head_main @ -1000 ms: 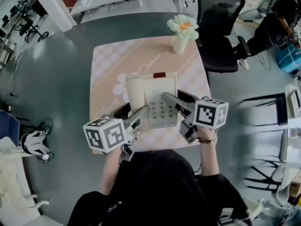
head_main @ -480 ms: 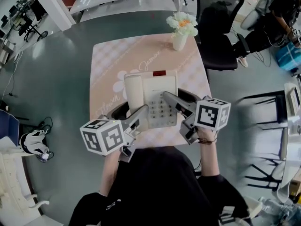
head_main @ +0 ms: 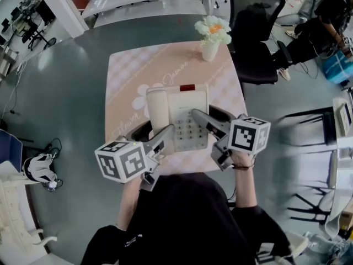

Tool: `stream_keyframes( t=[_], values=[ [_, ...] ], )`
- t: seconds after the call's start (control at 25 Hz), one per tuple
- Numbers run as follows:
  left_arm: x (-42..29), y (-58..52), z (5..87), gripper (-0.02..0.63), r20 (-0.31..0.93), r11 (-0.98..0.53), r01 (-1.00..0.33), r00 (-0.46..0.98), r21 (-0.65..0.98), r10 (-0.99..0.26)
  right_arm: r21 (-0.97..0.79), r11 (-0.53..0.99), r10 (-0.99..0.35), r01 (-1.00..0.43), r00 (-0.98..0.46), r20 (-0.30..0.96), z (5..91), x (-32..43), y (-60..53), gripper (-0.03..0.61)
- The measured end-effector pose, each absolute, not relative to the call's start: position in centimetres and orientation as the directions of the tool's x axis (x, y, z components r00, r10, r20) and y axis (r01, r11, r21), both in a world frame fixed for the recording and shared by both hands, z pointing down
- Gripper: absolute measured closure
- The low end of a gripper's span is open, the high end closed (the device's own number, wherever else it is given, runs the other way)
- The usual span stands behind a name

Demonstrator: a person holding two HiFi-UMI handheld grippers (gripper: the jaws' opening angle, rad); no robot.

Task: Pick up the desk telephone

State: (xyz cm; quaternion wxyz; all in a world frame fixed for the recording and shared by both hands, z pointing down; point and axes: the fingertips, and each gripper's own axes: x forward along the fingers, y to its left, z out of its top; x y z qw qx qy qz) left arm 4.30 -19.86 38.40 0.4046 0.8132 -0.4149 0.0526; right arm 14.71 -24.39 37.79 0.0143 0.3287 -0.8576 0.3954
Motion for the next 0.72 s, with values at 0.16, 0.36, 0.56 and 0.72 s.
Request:
stream_keyframes(
  t=[0.16,0.36,0.56,0.72],
  values=[
    [4.31,-19.88,38.35,0.308,0.42,-0.329,-0.718,0.649,0.614,-0.635,-0.669,0.448,-0.564,-0.593,-0.768,0.303,38.08,15.12,-24.38,0.351],
    [4.41,-19.93,38.42,0.308,0.421,-0.328,-0.72,0.648,0.612,-0.635,-0.668,0.445,-0.568,-0.597,-0.764,0.305,38.17,15.29,-24.43,0.351],
    [4.43,-19.92,38.25,0.308,0.42,-0.33,-0.719,0.649,0.612,-0.635,-0.67,0.442,-0.569,-0.596,-0.764,0.304,38.05,15.33,-24.38,0.351],
    [4.34,-20.11,38.27,0.308,0.421,-0.329,-0.719,0.649,0.612,-0.634,-0.671,0.441,-0.569,-0.596,-0.764,0.305,38.03,15.28,-24.58,0.351]
  ],
)
